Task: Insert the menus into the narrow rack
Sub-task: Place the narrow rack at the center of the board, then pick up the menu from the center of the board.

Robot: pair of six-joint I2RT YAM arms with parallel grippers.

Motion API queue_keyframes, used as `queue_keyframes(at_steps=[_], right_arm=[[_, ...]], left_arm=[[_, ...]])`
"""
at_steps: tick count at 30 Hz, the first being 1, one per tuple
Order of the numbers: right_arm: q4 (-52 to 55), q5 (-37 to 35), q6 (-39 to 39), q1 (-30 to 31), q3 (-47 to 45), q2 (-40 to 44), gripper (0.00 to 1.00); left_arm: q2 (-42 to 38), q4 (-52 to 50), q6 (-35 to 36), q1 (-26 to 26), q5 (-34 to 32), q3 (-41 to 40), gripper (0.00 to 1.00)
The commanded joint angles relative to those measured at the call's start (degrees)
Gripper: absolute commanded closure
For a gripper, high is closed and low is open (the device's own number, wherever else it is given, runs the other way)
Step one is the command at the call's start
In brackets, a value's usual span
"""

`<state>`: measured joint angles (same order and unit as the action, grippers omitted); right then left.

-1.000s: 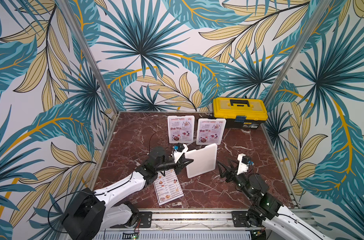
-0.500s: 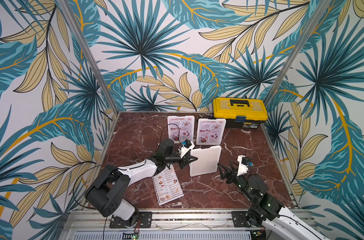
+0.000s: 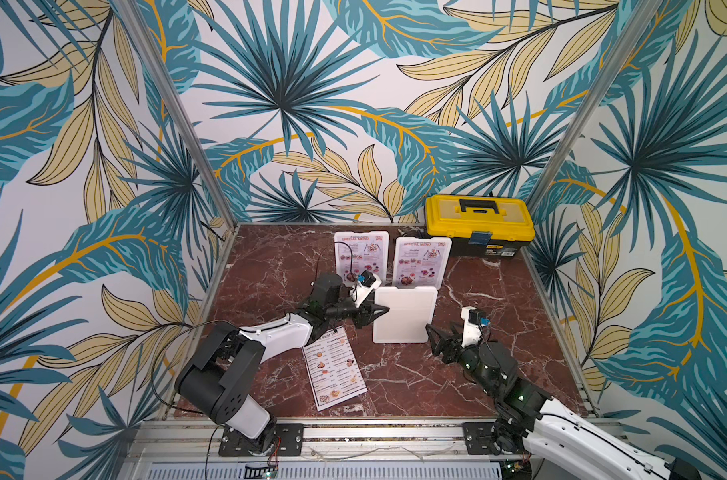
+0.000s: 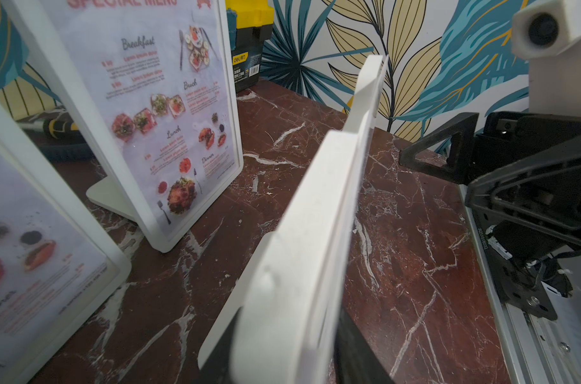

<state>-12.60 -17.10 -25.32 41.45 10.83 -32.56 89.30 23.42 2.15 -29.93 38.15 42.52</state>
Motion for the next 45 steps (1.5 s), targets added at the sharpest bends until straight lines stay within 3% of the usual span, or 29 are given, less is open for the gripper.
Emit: queue_keyframes(at_steps=[1,5,12,18,21,25,27,29,34,38,41,45], right_arm=[[-3.02,-0.43,-0.8,0.11,0.29,-1.05,0.17],[-4.22,0.07,-0.87,0.05,0.41,-2.77,0.17],[-0.95,5.79,1.58,0.24,3.66,-4.01,0.21],[-0.83,10.26,4.37,3.57,6.92,-7.99,0.24],[-3.4,9.67,5.69,8.15,9.01,-14.13,0.25],[-7.11,6.63,8.39,15.14,14.05,-26.96,0.25],[-8.38,6.19,9.4,17.73,17.5,-33.86,0.26],[-9.96,7.59,9.9,19.25,21.08,-41.27,0.27],[-11.76,12.34,9.64,19.95,29.72,-55.97,0.3],[-11.4,14.35,9.27,20.22,36.0,-65.27,0.32],[-10.67,15.34,8.85,20.34,39.9,-70.34,0.33],[-9.82,14.34,8.54,20.42,42.94,-75.17,0.34]], left_arm=[[-2.02,1.32,0.75,0.14,-3.98,-0.06,0.58],[-2.19,1.37,-0.43,0.14,-9.22,0.02,0.58],[-6.49,1.37,-4.88,0.14,-9.8,-1.42,0.57],[-15.06,1.28,-15.97,0.94,-21.26,-5.01,0.36],[-19.52,-2.49,-24.43,4.3,-24.97,-6.7,0.14],[-20.53,-7.8,-30.5,10.8,-18.03,-7.24,0.12],[-20.24,-11.78,-34.84,12.44,-19.77,-6.75,0.12],[-20.13,-19.86,-38.92,13.16,-26.0,-5.25,0.0],[-22.85,-34.53,-39.56,13.41,-45.14,-3.25,0.0],[-28.24,-35.02,-39.28,13.4,-50.72,-7.16,0.0],[-29.43,-37.8,-37.49,13.43,-48.08,-8.67,0.0],[-31.43,-45.58,-40.82,13.41,-46.05,-8.73,0.01]])
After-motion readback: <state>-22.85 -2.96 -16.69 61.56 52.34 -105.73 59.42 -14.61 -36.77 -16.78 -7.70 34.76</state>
